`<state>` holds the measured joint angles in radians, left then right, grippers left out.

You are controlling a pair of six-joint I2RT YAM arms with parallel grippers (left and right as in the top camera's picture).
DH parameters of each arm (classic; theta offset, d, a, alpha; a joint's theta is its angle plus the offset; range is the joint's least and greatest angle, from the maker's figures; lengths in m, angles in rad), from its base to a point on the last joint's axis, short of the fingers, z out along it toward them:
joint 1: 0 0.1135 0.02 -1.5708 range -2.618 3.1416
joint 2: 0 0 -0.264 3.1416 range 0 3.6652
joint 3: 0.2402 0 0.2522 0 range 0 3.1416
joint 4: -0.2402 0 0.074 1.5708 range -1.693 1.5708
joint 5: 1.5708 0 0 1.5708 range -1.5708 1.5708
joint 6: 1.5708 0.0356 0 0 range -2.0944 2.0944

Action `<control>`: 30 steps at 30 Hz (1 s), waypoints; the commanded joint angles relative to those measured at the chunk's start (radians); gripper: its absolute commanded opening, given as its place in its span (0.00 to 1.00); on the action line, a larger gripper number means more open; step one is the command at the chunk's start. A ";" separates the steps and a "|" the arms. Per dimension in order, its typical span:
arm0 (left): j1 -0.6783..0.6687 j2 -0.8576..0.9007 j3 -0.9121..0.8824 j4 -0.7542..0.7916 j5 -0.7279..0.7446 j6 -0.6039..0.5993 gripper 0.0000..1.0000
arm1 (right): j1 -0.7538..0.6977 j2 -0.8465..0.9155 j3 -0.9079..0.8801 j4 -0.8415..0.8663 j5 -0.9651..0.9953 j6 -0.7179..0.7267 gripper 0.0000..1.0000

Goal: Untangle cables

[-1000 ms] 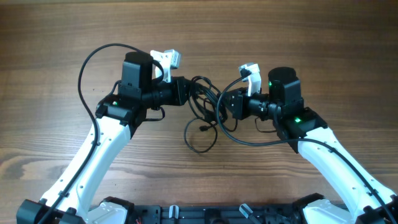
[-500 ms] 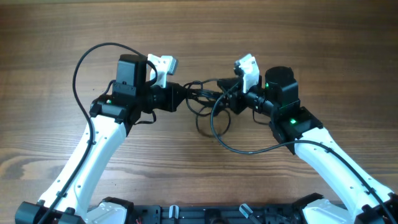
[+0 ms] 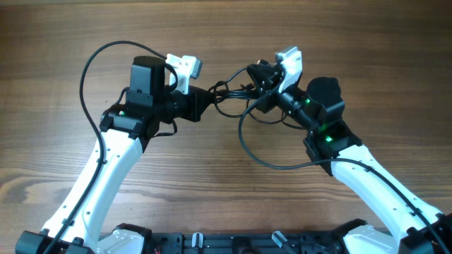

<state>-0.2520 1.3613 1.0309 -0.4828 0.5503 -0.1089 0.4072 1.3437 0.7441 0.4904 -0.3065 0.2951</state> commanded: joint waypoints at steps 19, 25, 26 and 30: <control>0.040 0.014 -0.050 -0.076 -0.168 0.061 0.04 | -0.187 -0.025 0.047 -0.458 -0.211 -0.132 0.81; 0.040 0.022 -0.050 -0.084 0.071 0.238 0.04 | -0.174 -0.022 0.047 -0.498 -0.226 -0.244 0.65; 0.040 0.027 -0.050 -0.084 0.111 0.267 0.04 | -0.173 -0.016 0.047 -0.513 -0.240 -0.271 0.62; 0.040 0.042 -0.050 -0.085 0.274 0.370 0.04 | -0.173 0.039 0.047 -0.583 -0.283 -0.333 0.56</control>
<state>-0.2157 1.3846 0.9813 -0.5701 0.6121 0.1215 0.2283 1.3342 0.7883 -0.0666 -0.5507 0.0505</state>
